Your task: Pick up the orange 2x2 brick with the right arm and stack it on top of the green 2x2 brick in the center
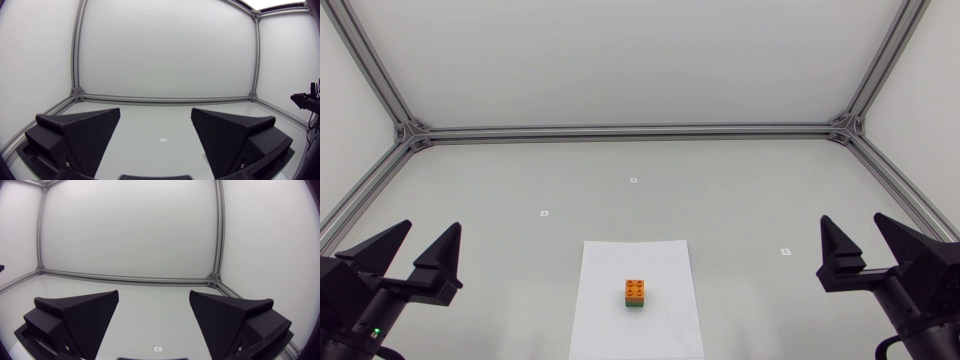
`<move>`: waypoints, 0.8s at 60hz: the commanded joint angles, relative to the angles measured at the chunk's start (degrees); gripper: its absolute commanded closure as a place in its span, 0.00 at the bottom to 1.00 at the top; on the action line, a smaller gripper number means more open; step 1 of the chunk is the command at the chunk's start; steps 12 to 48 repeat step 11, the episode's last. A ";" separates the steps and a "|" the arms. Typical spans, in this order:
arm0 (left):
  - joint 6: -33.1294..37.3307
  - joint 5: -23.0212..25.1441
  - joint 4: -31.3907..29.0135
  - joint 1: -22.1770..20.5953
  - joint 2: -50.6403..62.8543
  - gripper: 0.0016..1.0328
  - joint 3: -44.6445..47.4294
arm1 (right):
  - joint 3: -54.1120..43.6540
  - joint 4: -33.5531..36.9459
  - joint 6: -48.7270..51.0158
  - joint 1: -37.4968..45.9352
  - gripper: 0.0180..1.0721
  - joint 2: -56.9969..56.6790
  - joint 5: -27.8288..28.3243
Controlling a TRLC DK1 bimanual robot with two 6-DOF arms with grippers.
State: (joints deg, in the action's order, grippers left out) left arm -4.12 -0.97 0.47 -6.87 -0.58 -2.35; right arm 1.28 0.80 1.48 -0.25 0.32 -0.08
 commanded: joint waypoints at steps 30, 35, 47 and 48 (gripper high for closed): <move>-1.15 -0.17 -0.56 -0.33 -0.12 0.04 2.35 | -1.28 -0.80 -1.48 0.25 0.04 -0.32 0.08; -1.15 -0.17 -0.56 -0.33 -0.12 0.04 2.35 | -1.28 -0.80 -1.48 0.25 0.04 -0.32 0.08; -1.15 -0.17 -0.56 -0.33 -0.12 0.04 2.35 | -1.28 -0.80 -1.48 0.25 0.04 -0.32 0.08; -1.15 -0.17 -0.56 -0.33 -0.12 0.04 2.35 | -1.28 -0.80 -1.48 0.25 0.04 -0.32 0.08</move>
